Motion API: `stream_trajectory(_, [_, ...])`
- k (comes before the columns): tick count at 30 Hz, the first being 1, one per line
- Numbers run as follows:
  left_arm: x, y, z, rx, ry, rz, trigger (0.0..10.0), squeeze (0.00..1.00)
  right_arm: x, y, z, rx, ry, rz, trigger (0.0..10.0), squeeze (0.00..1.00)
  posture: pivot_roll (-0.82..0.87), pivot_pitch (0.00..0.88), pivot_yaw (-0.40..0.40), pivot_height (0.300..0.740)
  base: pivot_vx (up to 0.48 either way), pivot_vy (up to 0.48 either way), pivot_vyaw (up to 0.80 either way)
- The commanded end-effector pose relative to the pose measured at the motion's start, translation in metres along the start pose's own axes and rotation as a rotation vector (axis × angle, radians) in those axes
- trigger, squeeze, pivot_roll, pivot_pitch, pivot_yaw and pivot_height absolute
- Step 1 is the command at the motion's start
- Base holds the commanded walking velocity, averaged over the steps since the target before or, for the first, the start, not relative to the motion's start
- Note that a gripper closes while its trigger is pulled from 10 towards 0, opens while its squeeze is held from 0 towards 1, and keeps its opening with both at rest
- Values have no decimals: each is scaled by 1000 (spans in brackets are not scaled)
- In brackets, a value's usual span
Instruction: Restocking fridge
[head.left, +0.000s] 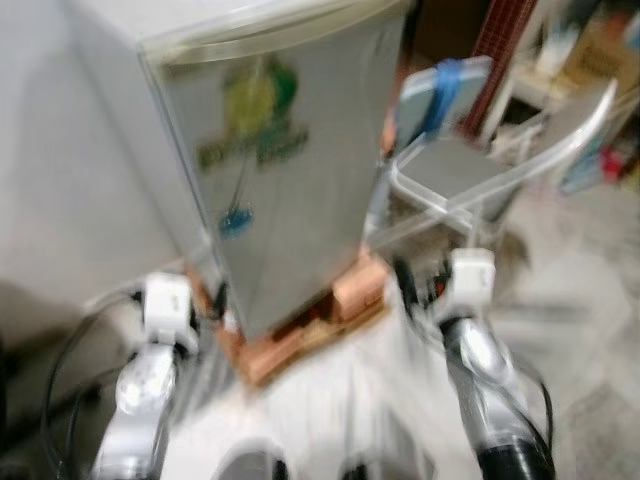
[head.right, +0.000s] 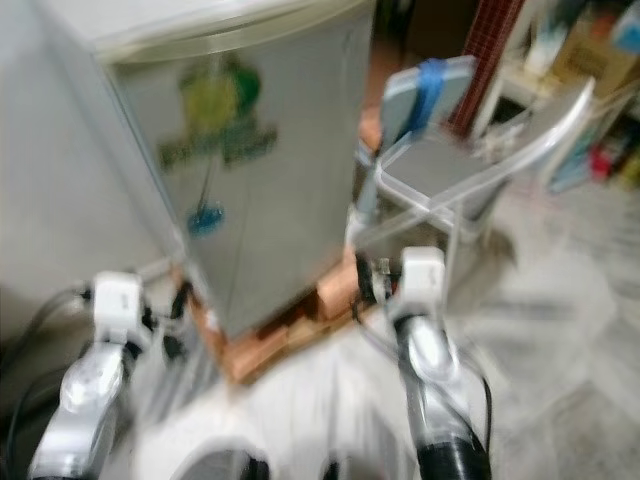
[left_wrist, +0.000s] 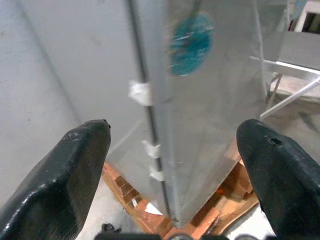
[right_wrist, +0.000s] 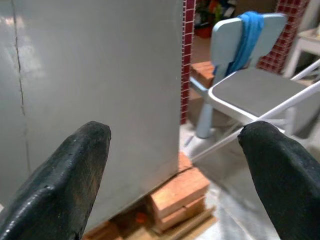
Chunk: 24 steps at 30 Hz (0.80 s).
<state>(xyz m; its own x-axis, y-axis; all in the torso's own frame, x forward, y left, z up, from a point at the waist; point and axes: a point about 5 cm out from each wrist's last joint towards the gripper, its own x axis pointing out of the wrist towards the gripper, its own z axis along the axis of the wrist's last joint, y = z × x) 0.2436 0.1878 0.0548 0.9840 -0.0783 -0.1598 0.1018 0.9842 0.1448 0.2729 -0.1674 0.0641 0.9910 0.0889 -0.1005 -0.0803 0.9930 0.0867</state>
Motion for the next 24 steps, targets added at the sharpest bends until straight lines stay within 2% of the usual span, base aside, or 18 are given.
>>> stream_trajectory(1, [-4, 8, -1, 21, 2, 21, 10000, 0, 0, 4, 5, -8, -19, 4, 10000, 0, 118, 52, -42, 740, 0, 0, 0])
stream_trajectory(2, [-7, 12, -1, 38, 11, 37, 10000, 0, -3, 0, 3, -19, -11, -6, 10000, 0, 113, 53, -43, 740, 0, 0, 0])
stream_trajectory(8, [-15, 12, -3, 52, 18, 30, 10000, 0, -6, -5, 4, -51, -4, -34, 10000, 0, 105, 51, -48, 740, 0, 0, 0])
stream_trajectory(24, [-13, 12, -4, 47, 23, 44, 10000, 0, -4, -7, 2, -81, 18, -60, 10000, 0, 101, 33, -53, 740, 0, 0, 0])
